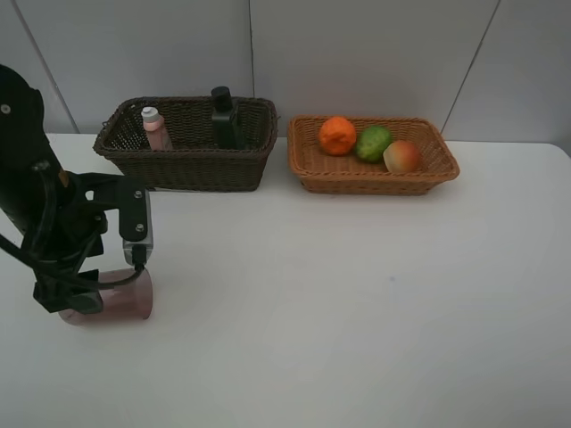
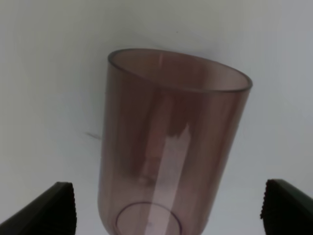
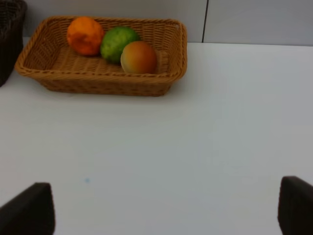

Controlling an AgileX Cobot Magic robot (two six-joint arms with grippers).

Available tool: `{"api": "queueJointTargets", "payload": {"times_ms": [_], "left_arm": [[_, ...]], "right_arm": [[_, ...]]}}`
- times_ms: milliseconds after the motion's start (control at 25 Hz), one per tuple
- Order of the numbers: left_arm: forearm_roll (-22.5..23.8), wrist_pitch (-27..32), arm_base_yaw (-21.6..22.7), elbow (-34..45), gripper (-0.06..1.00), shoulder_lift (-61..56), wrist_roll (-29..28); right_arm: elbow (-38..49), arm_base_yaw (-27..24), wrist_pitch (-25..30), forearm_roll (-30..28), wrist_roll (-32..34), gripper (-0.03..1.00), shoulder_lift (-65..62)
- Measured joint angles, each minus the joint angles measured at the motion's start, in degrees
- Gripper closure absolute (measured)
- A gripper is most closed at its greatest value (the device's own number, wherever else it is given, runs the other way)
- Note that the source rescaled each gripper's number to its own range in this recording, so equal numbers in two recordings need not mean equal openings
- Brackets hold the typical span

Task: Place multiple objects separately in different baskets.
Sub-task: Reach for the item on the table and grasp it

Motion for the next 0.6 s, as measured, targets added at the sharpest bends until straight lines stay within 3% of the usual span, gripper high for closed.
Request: {"api": "queueJointTargets", "payload": {"times_ms": [360,600], "left_arm": [[0.0,-12.2,0.0,6.4,-0.03,0.0,0.0],[0.0,-14.4,0.0,7.3,-0.03,3.6,0.0]], "right_arm": [[0.0,0.0,0.0,0.0,0.0,-0.03,0.0],[0.0,0.0,0.0,0.0,0.0,-0.03,0.0]]}}
